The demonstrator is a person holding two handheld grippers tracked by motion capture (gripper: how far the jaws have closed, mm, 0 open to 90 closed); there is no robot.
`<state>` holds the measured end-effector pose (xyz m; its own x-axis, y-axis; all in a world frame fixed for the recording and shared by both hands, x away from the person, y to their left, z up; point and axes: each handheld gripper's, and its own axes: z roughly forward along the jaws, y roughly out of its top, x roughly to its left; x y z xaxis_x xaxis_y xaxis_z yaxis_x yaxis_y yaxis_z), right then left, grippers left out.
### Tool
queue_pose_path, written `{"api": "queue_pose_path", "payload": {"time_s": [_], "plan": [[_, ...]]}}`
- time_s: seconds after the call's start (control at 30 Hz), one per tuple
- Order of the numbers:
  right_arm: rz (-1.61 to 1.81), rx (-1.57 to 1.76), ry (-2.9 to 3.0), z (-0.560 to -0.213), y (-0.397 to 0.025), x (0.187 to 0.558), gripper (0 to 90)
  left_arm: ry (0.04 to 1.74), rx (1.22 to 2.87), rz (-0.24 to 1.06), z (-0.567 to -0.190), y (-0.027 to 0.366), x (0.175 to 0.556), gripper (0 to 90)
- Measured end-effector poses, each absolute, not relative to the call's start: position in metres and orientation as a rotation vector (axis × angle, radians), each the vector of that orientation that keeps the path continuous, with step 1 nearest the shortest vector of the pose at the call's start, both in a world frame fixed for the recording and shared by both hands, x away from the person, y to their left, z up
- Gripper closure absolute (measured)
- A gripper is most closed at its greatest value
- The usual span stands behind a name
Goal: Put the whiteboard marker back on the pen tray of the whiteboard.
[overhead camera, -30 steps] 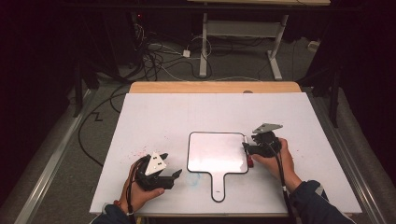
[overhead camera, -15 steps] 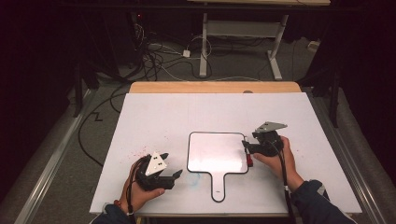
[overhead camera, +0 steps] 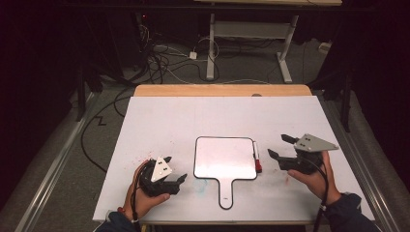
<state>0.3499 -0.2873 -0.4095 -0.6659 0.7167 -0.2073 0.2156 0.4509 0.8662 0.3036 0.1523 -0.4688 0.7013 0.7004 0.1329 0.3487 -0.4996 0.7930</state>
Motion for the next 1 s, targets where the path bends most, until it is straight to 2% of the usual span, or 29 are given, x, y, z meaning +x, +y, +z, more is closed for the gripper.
{"api": "queue_pose_path", "payload": {"time_s": [0.33, 1.0], "plan": [[1.164, 0.822, 2.05, -0.431, -0.329, 0.312, 23.6, 0.764, 2.151, 0.633, -0.468, 0.151, 0.299, 19.2], [1.137, 0.803, 2.045, -0.433, -0.327, 0.31, 24.0, 0.755, 2.147, 0.665, -0.467, 0.152, 0.299, 18.0]]}}
